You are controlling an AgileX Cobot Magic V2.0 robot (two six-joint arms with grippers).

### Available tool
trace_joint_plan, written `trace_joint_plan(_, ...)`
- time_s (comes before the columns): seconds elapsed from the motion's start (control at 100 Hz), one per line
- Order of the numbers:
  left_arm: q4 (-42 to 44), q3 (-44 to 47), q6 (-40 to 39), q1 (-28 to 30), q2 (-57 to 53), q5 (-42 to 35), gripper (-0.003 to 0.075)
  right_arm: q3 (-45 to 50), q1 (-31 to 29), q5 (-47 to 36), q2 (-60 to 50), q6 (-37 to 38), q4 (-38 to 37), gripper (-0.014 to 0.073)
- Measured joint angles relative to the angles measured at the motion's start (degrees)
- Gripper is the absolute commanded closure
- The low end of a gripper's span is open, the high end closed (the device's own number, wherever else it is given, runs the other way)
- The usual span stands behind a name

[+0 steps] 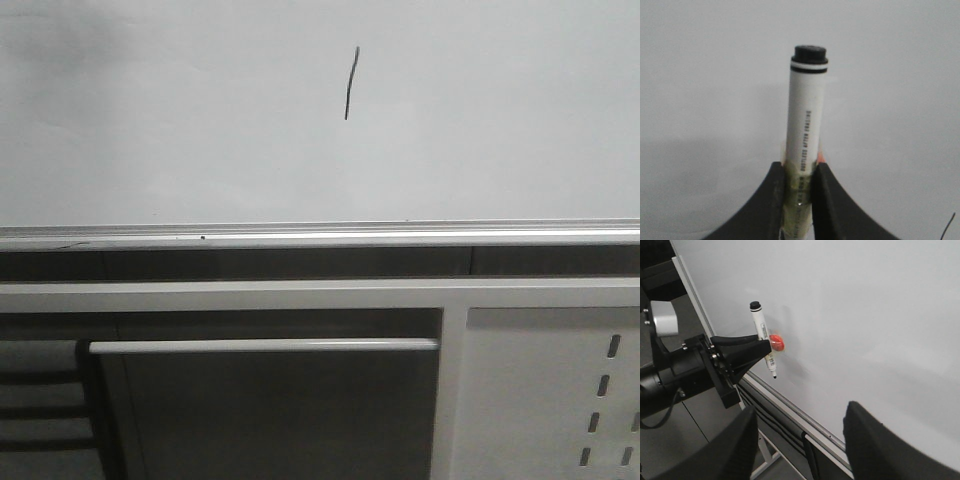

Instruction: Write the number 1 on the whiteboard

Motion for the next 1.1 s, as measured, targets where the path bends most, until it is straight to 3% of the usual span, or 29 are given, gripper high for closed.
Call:
trace_joint_plan(0.42,11.07,0.0,-17.83,2.94,8.94,-0.71,0.0741,0.0,0.0,0.0,0.0,0.0,0.0,0.025)
trace_joint_plan(1.1,17.24,0.0,-19.32,4.92,13.08,-1.74,0.074,0.0,0.0,-0.04,0.0,0.0,0.0,0.025)
